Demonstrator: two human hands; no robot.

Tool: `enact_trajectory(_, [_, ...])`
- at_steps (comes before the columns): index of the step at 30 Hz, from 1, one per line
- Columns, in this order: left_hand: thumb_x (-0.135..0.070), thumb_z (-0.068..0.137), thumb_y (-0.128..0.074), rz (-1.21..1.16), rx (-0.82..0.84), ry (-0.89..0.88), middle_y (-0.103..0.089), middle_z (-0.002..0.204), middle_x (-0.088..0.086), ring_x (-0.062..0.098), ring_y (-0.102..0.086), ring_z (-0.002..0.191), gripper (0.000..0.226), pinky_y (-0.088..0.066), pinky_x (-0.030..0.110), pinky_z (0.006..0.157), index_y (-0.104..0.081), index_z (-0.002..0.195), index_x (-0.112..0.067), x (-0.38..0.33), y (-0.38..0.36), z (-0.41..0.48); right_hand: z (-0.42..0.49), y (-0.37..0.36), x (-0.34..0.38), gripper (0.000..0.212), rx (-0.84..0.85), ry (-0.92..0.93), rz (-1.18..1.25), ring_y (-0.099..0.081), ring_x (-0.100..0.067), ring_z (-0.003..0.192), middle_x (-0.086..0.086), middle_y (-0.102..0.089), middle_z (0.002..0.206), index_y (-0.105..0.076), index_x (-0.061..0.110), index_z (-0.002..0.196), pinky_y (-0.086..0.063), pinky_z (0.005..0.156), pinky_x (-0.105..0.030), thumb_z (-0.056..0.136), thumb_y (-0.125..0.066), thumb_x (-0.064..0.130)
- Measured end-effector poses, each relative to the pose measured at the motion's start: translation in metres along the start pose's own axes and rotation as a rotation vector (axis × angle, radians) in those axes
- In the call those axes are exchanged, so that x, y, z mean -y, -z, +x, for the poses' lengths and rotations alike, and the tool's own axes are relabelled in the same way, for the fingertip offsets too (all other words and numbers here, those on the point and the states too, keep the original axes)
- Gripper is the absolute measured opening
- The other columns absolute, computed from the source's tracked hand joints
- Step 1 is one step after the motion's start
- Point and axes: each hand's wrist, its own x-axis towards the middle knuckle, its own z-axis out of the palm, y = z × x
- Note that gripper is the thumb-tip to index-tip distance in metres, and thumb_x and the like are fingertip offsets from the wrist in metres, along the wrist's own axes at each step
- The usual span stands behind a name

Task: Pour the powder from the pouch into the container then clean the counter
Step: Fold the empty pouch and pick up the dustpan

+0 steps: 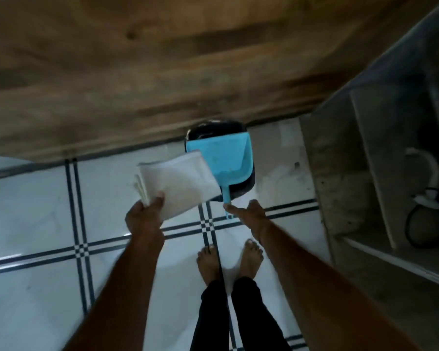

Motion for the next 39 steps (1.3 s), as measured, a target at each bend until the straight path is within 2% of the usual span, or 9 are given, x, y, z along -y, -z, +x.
enact_trajectory(4, [-0.014, 0.086, -0.081, -0.094, -0.014, 0.021, -0.072, 0.094, 0.003, 0.018, -0.069, 0.087, 0.017, -0.058, 0.035, 0.085, -0.07, 0.099, -0.013, 0.036, -0.017, 0.062, 0.086, -0.038, -0.02, 0.098, 0.061, -0.055, -0.007, -0.047, -0.032, 0.138, -0.017, -0.045, 0.152, -0.033, 0.0, 0.152, -0.042, 0.107, -0.037, 0.081, -0.081, 0.048])
enact_trajectory(8, [-0.018, 0.087, -0.081, -0.044, -0.016, -0.021, -0.072, 0.094, -0.001, 0.014, -0.069, 0.085, 0.025, -0.061, 0.033, 0.083, -0.07, 0.109, -0.013, 0.054, -0.03, 0.093, 0.131, -0.068, -0.034, 0.056, -0.016, -0.004, 0.01, -0.069, -0.029, 0.109, -0.011, -0.072, 0.118, -0.064, 0.006, 0.124, -0.057, 0.092, -0.04, 0.082, -0.079, 0.04])
enact_trajectory(13, [-0.031, 0.072, -0.085, 0.097, -0.13, -0.17, -0.07, 0.083, -0.001, 0.024, -0.065, 0.083, 0.02, -0.059, 0.042, 0.084, -0.069, 0.076, -0.02, 0.046, -0.028, 0.098, 0.089, -0.05, -0.047, 0.012, -0.169, 0.18, 0.057, -0.071, -0.031, 0.085, -0.008, -0.07, 0.085, -0.06, 0.022, 0.089, -0.06, 0.078, -0.047, 0.093, -0.064, 0.033])
enact_trajectory(17, [-0.026, 0.081, -0.083, 0.162, -0.155, -0.264, -0.06, 0.073, -0.006, 0.016, -0.057, 0.07, 0.029, -0.05, 0.03, 0.075, -0.057, 0.069, -0.022, 0.018, -0.042, 0.071, 0.038, -0.003, -0.07, 0.015, -0.324, 0.187, 0.137, -0.065, -0.032, 0.078, -0.002, -0.063, 0.078, -0.055, 0.027, 0.086, -0.056, 0.072, -0.047, 0.094, -0.062, 0.038])
enact_trajectory(22, [-0.029, 0.084, -0.08, 0.361, -0.119, -0.376, -0.053, 0.068, -0.006, 0.016, -0.05, 0.065, 0.026, -0.041, 0.027, 0.063, -0.059, 0.081, -0.013, 0.015, -0.09, 0.056, 0.014, 0.041, -0.088, 0.014, -0.341, 0.176, 0.266, -0.053, -0.014, 0.065, -0.003, -0.057, 0.075, -0.058, 0.012, 0.096, -0.047, 0.056, -0.021, 0.099, -0.062, 0.025])
enact_trajectory(25, [-0.028, 0.085, -0.08, 0.41, -0.005, -0.386, -0.055, 0.071, -0.006, 0.012, -0.051, 0.063, 0.023, -0.041, 0.019, 0.053, -0.061, 0.084, -0.015, 0.036, -0.127, 0.068, 0.027, 0.05, -0.103, 0.018, -0.333, 0.2, 0.289, -0.049, -0.014, 0.062, -0.007, -0.052, 0.073, -0.056, 0.007, 0.093, -0.045, 0.05, -0.015, 0.1, -0.061, 0.023])
enact_trajectory(28, [-0.028, 0.087, -0.079, 0.455, 0.091, -0.317, -0.065, 0.084, -0.003, 0.017, -0.062, 0.077, 0.018, -0.053, 0.026, 0.066, -0.065, 0.092, -0.019, 0.062, -0.154, 0.093, 0.041, 0.052, -0.123, 0.02, -0.293, 0.208, 0.28, -0.049, -0.015, 0.064, -0.01, -0.052, 0.073, -0.056, 0.006, 0.093, -0.046, 0.051, -0.014, 0.101, -0.059, 0.025])
enact_trajectory(34, [-0.018, 0.075, -0.077, 0.695, 0.201, -0.174, -0.073, 0.105, 0.002, 0.027, -0.07, 0.101, 0.039, -0.059, 0.042, 0.095, -0.07, 0.113, -0.027, 0.067, -0.166, 0.109, 0.029, 0.06, -0.156, 0.022, -0.304, 0.208, 0.31, -0.049, -0.018, 0.065, -0.008, -0.051, 0.069, -0.055, 0.01, 0.085, -0.045, 0.064, -0.034, 0.1, -0.062, 0.026])
enact_trajectory(39, [-0.026, 0.086, -0.078, 0.843, 0.283, -0.302, -0.072, 0.107, 0.002, 0.019, -0.065, 0.101, 0.035, -0.05, 0.028, 0.091, -0.07, 0.119, -0.018, 0.009, -0.145, 0.03, -0.033, 0.069, -0.155, 0.026, -0.375, 0.154, 0.365, -0.064, -0.026, 0.074, -0.011, -0.066, 0.075, -0.061, 0.022, 0.085, -0.056, 0.073, -0.045, 0.094, -0.064, 0.046])
